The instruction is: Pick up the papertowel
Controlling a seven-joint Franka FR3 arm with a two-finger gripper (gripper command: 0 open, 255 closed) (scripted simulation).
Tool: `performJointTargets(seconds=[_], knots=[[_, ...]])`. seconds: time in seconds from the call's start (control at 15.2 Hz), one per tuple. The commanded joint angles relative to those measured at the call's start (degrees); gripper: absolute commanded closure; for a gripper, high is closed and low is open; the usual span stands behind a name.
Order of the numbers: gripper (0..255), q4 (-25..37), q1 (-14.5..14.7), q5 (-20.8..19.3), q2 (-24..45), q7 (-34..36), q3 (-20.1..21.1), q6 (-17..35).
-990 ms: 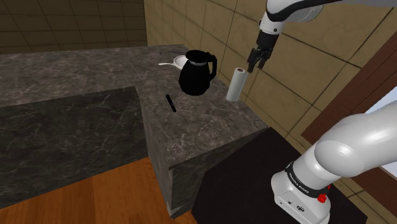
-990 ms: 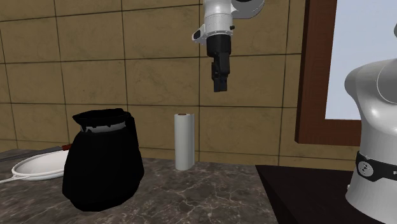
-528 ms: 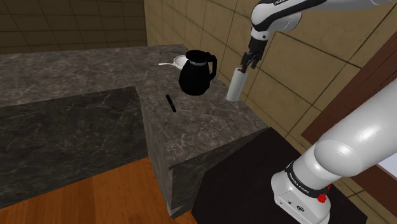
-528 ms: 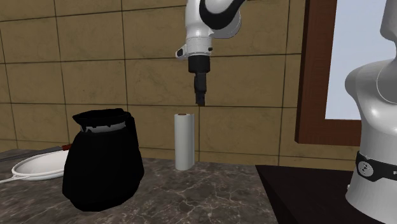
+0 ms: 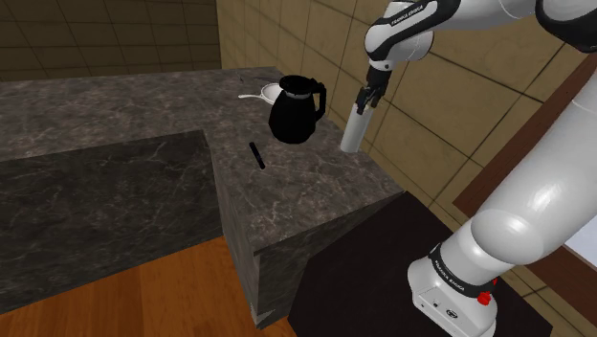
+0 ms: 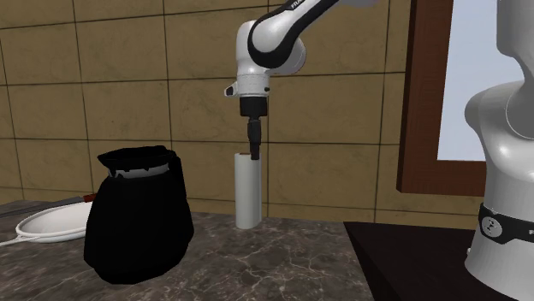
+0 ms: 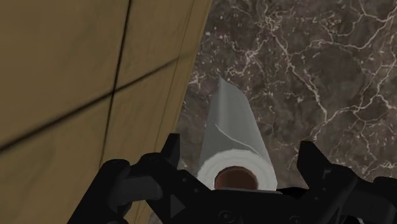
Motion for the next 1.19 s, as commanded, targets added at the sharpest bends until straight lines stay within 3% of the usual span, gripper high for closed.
performJointTargets(seconds=[0.0,0.26,0.33,0.92,1.12], knots=[[0,-0.5,-0.1,0.3,0.9,-0.2,0.0,1.4],[0,-1.3,-0.2,0.7,2.0,-0.5,0.1,3.3],[255,-1.5,-0.2,0.7,1.9,-0.5,0.1,3.4],[255,-1.3,-0.2,0.7,2.0,-0.5,0.1,3.3],[255,-0.4,-0.1,0.2,0.7,-0.2,0.0,1.1]])
